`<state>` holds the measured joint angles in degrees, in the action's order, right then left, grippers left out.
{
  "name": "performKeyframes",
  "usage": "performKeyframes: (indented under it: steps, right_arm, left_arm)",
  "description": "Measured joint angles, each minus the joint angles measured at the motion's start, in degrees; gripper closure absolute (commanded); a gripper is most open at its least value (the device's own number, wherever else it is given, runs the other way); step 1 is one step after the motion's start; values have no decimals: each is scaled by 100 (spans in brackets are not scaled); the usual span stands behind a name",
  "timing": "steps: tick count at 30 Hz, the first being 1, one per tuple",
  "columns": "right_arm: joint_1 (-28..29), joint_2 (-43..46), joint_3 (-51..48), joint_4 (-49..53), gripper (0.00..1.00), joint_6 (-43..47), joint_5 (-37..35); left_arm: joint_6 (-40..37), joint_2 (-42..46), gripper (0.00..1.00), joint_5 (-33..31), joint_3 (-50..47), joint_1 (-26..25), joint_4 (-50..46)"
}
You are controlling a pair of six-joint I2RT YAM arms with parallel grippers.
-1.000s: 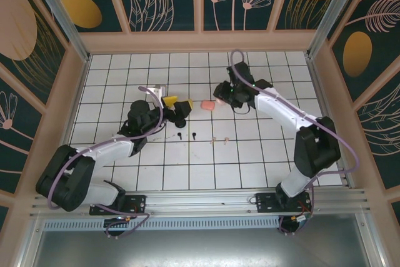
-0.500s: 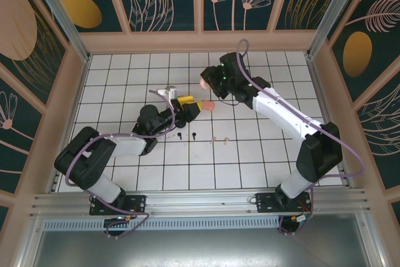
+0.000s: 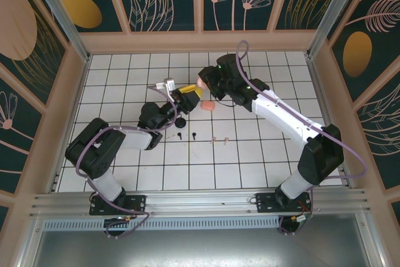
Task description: Insert wireless bluetooth earbuds into charging case
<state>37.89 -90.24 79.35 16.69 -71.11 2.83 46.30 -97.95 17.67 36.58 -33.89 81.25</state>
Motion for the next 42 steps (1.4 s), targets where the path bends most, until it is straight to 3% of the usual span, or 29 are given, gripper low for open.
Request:
performKeyframes:
  steps: [31, 42]
  right_arm:
    - [111, 0, -55, -72, 58, -2, -114]
    - [111, 0, -57, -72, 58, -48, -190]
  left_arm:
    - [199, -466, 69, -15, 400, 0, 267]
    - [184, -498, 87, -13, 407, 0, 319]
